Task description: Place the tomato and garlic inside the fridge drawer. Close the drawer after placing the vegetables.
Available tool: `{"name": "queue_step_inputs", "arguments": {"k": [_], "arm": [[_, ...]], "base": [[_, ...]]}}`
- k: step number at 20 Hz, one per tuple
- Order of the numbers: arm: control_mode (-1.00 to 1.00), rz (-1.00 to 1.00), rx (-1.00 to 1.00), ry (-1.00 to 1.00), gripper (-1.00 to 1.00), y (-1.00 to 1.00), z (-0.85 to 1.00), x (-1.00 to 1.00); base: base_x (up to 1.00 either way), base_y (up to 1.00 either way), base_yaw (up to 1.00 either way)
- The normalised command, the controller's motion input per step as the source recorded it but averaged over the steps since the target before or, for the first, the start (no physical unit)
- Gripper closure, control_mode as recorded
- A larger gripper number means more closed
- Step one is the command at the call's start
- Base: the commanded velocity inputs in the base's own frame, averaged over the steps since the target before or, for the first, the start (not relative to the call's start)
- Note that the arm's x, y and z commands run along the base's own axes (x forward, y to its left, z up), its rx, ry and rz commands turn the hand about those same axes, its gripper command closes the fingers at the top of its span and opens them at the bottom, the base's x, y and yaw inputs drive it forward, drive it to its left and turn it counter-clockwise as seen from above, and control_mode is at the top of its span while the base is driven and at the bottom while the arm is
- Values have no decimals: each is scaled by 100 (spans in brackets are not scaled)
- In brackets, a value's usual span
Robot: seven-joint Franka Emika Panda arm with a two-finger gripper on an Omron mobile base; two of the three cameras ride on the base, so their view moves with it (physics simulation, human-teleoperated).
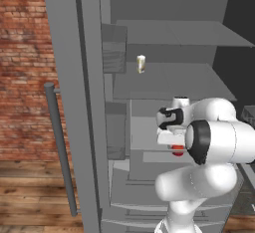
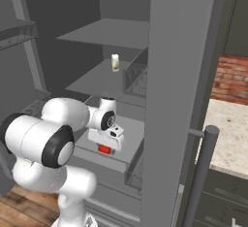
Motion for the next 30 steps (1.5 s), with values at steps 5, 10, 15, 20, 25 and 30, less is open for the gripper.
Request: {"name": "queue_step_inputs", "arguments": {"k": [5,10,15,20,25,30], "arm": [[-100,0,0,6,-100,13,-43,-3],[-100,0,0,0,-100,14,-8,-18],[-100,0,0,-2,-100,1,7,3],[-100,0,0,-1,-100,-7,26,33],[-100,0,-8,-26,-100,0,92,-7],[-100,0,-7,-34,-100,16,100,-65]], "base": [[0,0,0],[0,0,0],[0,0,0],[0,0,0],[0,0,0],[0,0,0]]}}
